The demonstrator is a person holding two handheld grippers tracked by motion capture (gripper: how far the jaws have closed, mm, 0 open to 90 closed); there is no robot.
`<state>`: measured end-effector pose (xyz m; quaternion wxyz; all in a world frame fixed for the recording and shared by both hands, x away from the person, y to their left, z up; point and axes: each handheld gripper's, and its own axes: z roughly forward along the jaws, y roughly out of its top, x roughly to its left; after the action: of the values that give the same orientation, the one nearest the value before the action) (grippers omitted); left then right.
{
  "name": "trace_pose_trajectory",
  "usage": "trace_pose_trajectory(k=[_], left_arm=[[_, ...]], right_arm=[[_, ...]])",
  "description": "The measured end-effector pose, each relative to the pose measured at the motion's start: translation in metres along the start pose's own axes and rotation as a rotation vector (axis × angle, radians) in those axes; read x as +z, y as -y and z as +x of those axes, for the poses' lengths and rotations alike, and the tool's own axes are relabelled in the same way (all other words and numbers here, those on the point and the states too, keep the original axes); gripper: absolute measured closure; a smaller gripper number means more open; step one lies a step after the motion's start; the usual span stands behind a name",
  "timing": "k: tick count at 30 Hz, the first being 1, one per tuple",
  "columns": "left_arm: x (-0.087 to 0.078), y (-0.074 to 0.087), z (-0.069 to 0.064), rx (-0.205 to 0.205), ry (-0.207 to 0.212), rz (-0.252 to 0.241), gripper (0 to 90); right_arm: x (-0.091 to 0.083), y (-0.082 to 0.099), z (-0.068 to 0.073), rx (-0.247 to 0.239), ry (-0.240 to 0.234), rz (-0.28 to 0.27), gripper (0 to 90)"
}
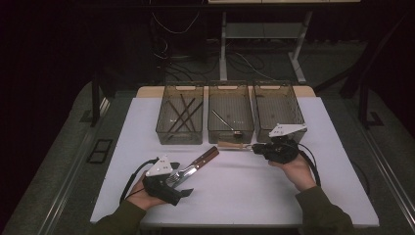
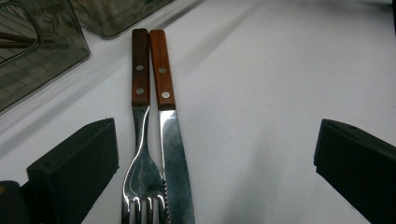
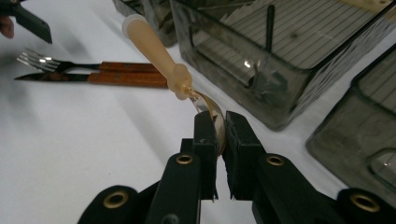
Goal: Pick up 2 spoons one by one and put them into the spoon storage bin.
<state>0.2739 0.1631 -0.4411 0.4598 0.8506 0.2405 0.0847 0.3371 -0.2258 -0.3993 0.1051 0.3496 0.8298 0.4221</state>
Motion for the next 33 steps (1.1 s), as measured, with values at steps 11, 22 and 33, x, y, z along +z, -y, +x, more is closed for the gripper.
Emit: trace_pose_trajectory(k=[11,22,33], left_arm=[[0.0,0.0,0.0,-0.001,-0.001,0.002,0.0],[0.0,0.0,0.0,-0.005,-0.002,-0.002,0.0],[0.001,0.0,-0.001,-0.01,0.0,-0.009,0.0]], right_arm=[[-0.01,-0.013,-0.003,0.015,0.041,-0.055,83.8],[-0.006,-0.03,-0.006,0.018,0.085,-0.082,83.8],[0.009,-0.046,-0.013,0.028,0.131,-0.065,83.8]])
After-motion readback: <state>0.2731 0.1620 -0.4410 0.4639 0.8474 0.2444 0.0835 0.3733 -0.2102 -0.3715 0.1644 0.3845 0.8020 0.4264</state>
